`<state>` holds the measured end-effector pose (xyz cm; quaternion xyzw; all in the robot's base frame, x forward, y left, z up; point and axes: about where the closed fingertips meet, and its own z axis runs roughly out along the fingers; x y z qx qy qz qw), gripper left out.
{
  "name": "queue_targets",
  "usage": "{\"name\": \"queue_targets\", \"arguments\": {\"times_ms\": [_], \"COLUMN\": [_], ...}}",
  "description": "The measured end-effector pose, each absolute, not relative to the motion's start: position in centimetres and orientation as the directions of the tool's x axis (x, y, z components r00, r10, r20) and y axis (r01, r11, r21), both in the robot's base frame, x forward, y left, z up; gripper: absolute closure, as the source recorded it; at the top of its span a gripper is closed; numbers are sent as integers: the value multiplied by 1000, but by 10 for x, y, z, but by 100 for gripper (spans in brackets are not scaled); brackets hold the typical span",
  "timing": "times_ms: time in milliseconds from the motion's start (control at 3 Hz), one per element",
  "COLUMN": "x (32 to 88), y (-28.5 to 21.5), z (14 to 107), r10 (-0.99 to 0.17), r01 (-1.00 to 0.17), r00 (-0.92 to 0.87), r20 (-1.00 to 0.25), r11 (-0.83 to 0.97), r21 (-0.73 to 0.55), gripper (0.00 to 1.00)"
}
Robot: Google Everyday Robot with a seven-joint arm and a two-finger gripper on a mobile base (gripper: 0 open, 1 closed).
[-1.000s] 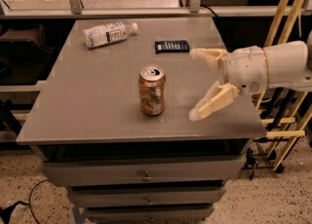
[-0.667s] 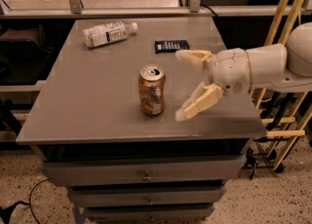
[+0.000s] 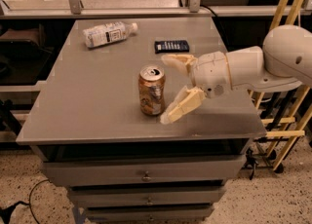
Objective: Move orange can near rxbar blueberry
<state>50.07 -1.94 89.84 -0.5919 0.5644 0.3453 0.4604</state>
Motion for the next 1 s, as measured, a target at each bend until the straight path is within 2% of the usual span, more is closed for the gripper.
{"name": "queue_targets", "arguments": {"times_ms": [333, 667, 1000], "x": [500, 500, 502], "y": [-8, 3, 8], "z": [898, 895, 890], "r10": [-339, -337, -344], "r01": [-987, -989, -992], "r00": [129, 125, 107], "r20": [-932, -933, -933], "r11": [45, 32, 31], "r21": [-153, -144, -125], "gripper": [0, 16, 39]}}
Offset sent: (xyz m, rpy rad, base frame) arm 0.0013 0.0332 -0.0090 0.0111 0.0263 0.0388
